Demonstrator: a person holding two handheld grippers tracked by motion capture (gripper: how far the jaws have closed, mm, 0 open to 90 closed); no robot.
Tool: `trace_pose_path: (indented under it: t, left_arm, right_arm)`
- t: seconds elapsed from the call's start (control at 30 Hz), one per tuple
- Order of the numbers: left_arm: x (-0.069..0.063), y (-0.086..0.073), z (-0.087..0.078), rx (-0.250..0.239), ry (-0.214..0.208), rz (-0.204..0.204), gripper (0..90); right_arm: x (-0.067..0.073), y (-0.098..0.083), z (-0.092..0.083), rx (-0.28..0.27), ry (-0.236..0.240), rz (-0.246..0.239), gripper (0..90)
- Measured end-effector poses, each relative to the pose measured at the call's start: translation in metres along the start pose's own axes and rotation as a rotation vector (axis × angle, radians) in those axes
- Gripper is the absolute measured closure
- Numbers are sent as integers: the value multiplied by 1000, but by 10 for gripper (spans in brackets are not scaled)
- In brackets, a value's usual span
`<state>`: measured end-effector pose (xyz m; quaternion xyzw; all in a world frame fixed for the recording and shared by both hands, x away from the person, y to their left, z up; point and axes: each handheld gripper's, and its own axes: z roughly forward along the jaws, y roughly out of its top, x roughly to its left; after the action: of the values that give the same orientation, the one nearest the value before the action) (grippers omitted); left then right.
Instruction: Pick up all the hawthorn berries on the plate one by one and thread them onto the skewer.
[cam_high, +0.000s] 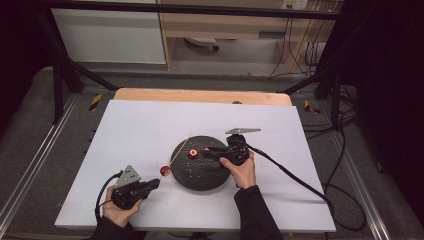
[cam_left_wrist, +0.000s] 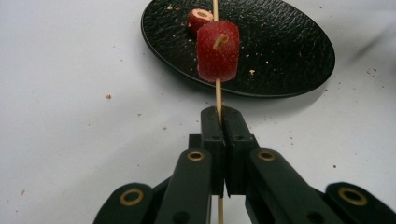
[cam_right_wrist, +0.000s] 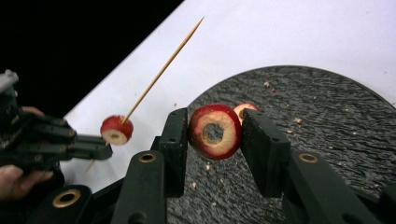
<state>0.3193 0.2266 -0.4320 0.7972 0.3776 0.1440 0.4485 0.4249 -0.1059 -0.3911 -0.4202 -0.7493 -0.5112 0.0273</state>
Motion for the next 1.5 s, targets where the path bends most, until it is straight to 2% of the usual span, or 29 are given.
trace_pose_path:
  t: [0.3, 0.63, 1.13, 1.5]
  left_arm:
    - [-3, 0, 1, -9, -3, -3, 883]
    - [-8, 1, 2, -21, -5, -5, 883]
    - [-14, 2, 5, -39, -7, -16, 883]
    - [-22, 3, 6, -64, -10, -28, 883]
  right_arm:
    - [-6, -17, -2, -157, 13, 102, 625]
    - [-5, -23, 2, -287, 24, 146, 625]
    - [-4, -21, 2, -425, 45, 189, 625]
    - [-4, -14, -2, -510, 66, 251, 626]
